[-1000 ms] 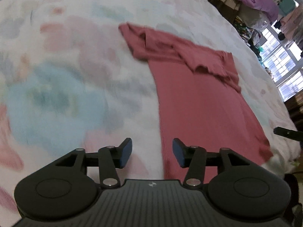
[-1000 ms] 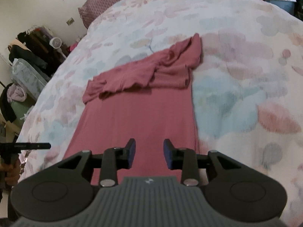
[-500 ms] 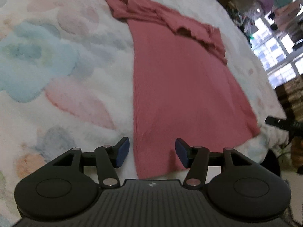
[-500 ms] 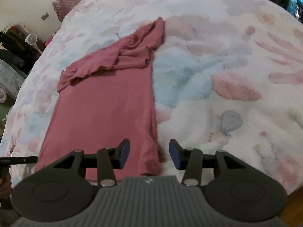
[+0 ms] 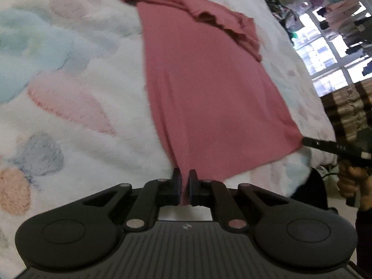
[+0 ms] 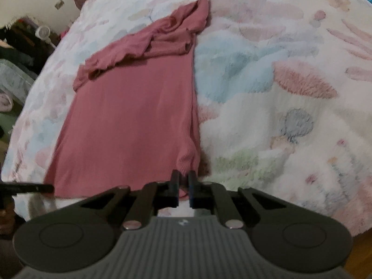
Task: Fold small clothes
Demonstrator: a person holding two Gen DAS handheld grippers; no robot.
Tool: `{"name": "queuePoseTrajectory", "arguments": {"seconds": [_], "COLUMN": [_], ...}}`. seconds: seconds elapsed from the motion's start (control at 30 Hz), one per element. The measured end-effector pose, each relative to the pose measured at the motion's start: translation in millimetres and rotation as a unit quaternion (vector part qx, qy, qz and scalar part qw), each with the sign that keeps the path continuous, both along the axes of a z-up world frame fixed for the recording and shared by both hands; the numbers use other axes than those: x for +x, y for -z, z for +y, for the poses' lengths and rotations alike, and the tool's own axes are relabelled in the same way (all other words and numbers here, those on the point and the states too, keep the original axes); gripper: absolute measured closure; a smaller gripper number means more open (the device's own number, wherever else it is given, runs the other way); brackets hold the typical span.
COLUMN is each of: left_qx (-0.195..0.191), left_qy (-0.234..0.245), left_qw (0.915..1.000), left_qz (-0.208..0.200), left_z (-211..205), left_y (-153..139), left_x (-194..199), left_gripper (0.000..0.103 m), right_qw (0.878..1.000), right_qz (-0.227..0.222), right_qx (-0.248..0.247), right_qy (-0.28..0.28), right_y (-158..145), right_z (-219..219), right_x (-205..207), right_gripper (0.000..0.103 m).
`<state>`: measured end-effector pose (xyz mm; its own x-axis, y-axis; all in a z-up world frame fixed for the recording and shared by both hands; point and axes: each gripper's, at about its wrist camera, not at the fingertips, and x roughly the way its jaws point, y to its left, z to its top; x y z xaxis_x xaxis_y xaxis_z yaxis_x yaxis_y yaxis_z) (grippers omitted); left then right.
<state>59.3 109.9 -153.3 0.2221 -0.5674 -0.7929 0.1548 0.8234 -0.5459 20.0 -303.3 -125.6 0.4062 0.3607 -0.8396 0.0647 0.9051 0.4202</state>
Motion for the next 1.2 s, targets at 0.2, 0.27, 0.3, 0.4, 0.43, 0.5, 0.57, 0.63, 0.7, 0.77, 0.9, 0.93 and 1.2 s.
{"name": "queuePoseTrajectory", "arguments": {"seconds": [0.2, 0.27, 0.3, 0.4, 0.43, 0.5, 0.57, 0.63, 0.7, 0.77, 0.9, 0.93, 1.2], "left_qx": [0.015, 0.017, 0.016, 0.039, 0.048, 0.052, 0.048, 0.046, 0.048, 0.047, 0.045, 0.044, 0.042], "left_qy": [-0.012, -0.02, -0.023, -0.019, -0.017, -0.016, -0.017, -0.017, -0.017, -0.02, -0.025, -0.026, -0.031], "left_qw": [0.9994, 0.9988, 0.9985, 0.9965, 0.9957, 0.9949, 0.995, 0.9949, 0.9948, 0.9949, 0.9947, 0.9947, 0.9948], "left_qz": [-0.028, -0.041, -0.048, -0.071, -0.078, -0.084, -0.087, -0.088, -0.088, -0.087, -0.089, -0.089, -0.088], "left_z": [9, 11, 12, 4, 2, 0, 1, 2, 4, 7, 12, 14, 19], "left_y": [-28, -38, -44, -58, -62, -67, -70, -72, -72, -72, -75, -75, -74], "left_x": [11, 14, 14, 17, 18, 19, 23, 26, 32, 37, 53, 58, 101], "left_gripper": [0.098, 0.098, 0.098, 0.098, 0.098, 0.097, 0.097, 0.097, 0.097, 0.097, 0.097, 0.097, 0.097], "right_qw": [0.999, 0.999, 0.998, 0.997, 0.997, 0.996, 0.996, 0.996, 0.996, 0.995, 0.995, 0.995, 0.996], "right_qz": [-0.026, -0.035, -0.043, -0.061, -0.067, -0.074, -0.079, -0.083, -0.087, -0.09, -0.095, -0.095, -0.091], "right_qx": [0.019, 0.021, 0.026, 0.034, 0.034, 0.036, 0.035, 0.034, 0.032, 0.029, 0.025, 0.025, 0.02], "right_qy": [0.019, 0.022, 0.023, 0.021, 0.019, 0.018, 0.016, 0.014, 0.011, 0.009, 0.009, 0.009, 0.007], "right_y": [-24, -31, -35, -47, -51, -57, -62, -66, -71, -74, -80, -80, -77], "right_z": [-22, -27, -29, -32, -32, -32, -30, -29, -29, -29, -30, -31, -30], "right_x": [4, 5, 6, 8, 9, 12, 18, 23, 31, 38, 56, 61, 103], "right_gripper": [0.101, 0.101, 0.101, 0.101, 0.101, 0.101, 0.101, 0.101, 0.101, 0.101, 0.101, 0.101, 0.101]}}
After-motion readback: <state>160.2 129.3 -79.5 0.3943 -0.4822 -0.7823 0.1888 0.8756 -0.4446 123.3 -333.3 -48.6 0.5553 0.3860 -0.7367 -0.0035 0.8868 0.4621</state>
